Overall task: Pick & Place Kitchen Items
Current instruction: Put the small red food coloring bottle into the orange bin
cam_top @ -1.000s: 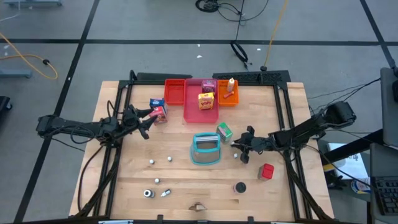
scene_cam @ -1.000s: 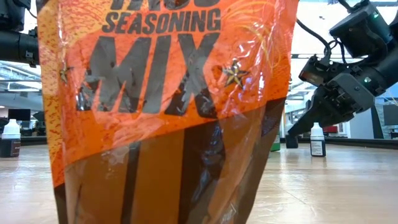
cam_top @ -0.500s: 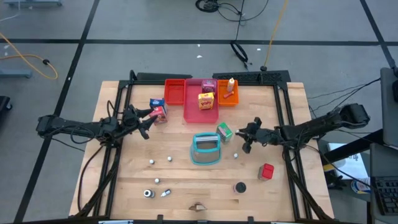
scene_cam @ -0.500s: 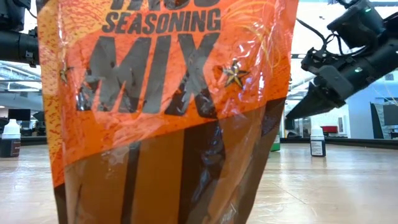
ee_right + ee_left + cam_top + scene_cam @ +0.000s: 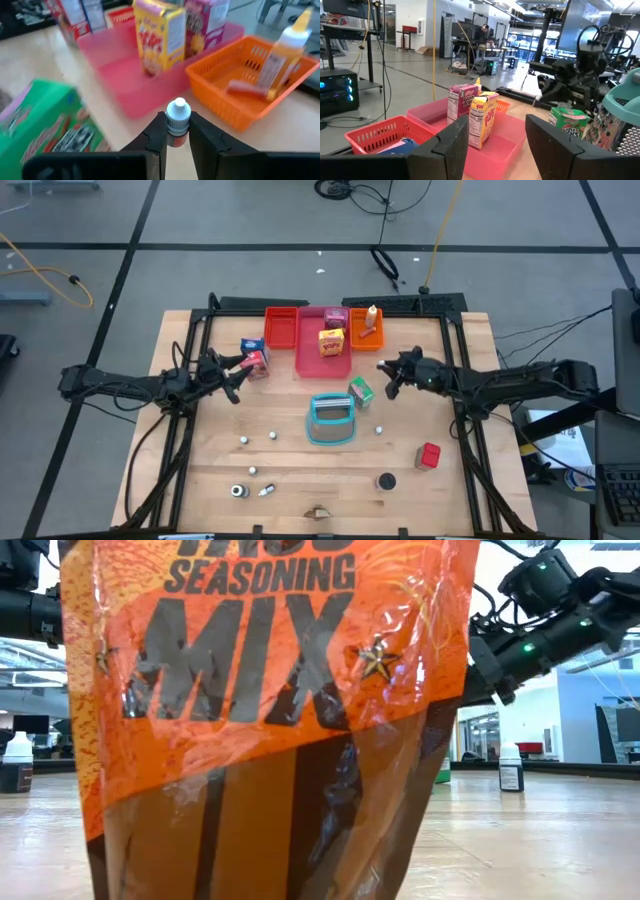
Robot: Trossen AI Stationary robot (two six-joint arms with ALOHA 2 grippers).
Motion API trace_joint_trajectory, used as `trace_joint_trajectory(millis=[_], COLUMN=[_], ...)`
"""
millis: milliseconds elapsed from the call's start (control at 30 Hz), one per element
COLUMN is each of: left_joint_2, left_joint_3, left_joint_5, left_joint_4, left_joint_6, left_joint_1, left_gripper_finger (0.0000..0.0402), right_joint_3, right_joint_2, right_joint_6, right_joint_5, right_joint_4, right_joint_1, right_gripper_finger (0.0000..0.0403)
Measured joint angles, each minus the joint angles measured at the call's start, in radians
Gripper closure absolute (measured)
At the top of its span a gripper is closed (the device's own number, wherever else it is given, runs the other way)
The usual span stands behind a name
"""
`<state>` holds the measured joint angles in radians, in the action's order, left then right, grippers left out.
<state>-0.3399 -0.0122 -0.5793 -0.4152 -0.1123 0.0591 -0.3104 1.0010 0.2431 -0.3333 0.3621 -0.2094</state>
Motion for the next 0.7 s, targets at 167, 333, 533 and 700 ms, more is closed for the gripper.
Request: trace_joint_trajectory(millis=[167,333,533,700], left_joint_2=[0.0,0.0,0.0,0.0], left_joint_3=[0.0,0.0,0.0,0.0], left_joint_5=[-0.015,-0.025,-0.025,-0.025], left_joint_4=[0.0,0.0,0.0,0.0], left_joint_6=[0.003,0.002,0.003,0.002], left_joint_1=[0.0,0.0,0.0,0.0], left_gripper_finger=[0.0204,0.0204,0.0204,0.0204], right_joint_3=[-0.043,-0.076,-0.117,-0.161], right_joint_2=[0.016,0.05,0.157,0.257], right_joint_6=[-0.046,-0.078,-0.094,-0.102], right_joint_5=[0.049,0.068,0.163,0.203], right_joint_4=[0.0,0.001,0.069,0.1], right_joint_1=[-0.103,-0.199,-0.283,-0.335], right_gripper_finger=[0.0353,0.0353,0.0353,0.0353])
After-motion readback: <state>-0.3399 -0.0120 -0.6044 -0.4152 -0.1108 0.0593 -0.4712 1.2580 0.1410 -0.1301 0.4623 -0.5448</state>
